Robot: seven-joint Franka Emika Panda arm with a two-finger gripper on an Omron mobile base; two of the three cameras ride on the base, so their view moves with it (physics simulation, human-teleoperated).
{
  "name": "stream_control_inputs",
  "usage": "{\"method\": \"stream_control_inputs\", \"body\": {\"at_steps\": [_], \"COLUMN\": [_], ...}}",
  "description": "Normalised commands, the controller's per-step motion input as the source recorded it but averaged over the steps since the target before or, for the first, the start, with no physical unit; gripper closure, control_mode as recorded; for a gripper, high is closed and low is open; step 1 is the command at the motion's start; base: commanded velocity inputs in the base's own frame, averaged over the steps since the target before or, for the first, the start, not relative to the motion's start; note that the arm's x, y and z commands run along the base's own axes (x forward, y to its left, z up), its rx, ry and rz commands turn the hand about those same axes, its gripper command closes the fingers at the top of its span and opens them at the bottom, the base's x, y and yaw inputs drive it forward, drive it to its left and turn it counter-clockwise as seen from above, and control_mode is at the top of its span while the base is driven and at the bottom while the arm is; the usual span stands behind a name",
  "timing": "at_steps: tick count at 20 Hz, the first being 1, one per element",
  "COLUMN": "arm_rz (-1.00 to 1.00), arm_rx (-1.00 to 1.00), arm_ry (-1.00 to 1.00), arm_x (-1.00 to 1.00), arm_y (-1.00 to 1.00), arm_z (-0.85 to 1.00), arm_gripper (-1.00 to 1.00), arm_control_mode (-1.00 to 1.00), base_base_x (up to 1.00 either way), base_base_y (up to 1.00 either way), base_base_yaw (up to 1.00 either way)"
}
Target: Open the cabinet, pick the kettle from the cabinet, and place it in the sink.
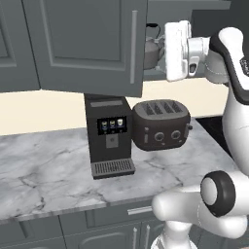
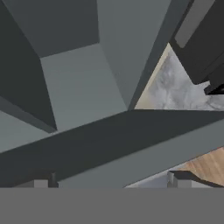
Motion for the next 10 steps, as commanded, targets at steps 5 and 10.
{"method": "stream_control_inputs", "body": {"at_steps": [5, 10], "arm_rz": [0.06, 0.08], "arm_rx": [-0.01, 0.00], "arm_ry": [0.00, -0.01], "arm_x": [0.16, 0.20], "arm_y": [0.25, 0.12], "arm_z": [-0.05, -0.04], "arm_gripper": [-1.00, -1.00], "arm_control_mode": [-1.00, -1.00], "base_base_x": [0.00, 0.00], "base_base_y": [0.00, 0.00], "base_base_yaw": [0.00, 0.00]}}
